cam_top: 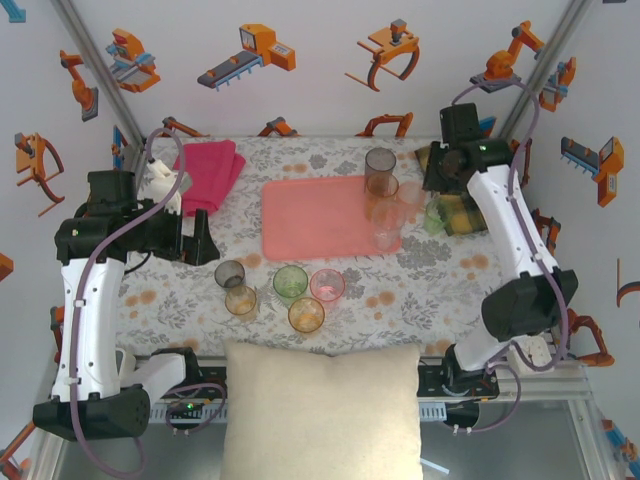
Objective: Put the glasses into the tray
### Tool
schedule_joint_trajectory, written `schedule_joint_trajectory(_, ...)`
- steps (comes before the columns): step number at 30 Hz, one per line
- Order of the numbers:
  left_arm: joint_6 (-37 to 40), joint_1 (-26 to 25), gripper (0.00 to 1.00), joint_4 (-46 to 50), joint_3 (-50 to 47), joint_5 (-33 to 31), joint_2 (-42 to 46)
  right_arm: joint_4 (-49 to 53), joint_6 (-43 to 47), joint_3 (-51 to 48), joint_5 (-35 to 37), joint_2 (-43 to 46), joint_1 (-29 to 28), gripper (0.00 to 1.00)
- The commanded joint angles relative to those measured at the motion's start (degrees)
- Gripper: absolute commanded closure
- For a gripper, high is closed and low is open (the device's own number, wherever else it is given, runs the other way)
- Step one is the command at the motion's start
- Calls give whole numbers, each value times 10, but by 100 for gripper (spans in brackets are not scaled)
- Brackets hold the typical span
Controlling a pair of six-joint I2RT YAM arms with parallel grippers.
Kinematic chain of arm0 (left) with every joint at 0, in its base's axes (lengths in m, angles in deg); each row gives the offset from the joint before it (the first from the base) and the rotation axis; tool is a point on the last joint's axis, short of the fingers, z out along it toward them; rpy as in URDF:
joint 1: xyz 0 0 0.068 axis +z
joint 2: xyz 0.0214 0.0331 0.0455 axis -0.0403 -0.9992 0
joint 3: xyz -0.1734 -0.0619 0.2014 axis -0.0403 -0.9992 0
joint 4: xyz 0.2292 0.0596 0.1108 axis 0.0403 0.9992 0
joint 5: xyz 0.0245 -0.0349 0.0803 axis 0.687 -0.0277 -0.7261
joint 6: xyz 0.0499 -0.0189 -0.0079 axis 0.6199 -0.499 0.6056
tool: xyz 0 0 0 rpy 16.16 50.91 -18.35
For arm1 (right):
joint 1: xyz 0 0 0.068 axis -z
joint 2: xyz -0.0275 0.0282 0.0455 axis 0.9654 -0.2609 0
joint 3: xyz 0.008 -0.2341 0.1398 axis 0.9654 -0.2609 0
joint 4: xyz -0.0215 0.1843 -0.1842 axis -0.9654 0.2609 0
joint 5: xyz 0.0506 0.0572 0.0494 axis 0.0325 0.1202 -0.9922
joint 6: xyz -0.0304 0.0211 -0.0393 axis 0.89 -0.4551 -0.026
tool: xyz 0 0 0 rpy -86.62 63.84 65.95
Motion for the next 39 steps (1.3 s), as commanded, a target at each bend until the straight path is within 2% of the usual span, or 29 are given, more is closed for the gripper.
schedule_joint_trajectory(1,16,-4,3,17,13,-2,2,0,23,36,-5,-45,14,62)
schedule_joint_trajectory(7,11,-3,3,10,4,2,-11,-18,26,82,-13,-133,29,65)
schedule_joint_trajectory(17,7,-3,3,5,13,-1,-32,-29,27,129,-16,-225,43,68)
schedule_joint_trajectory(39,1,10,3,5,2,-1,-25,-53,29,113,-16,-281,50,70)
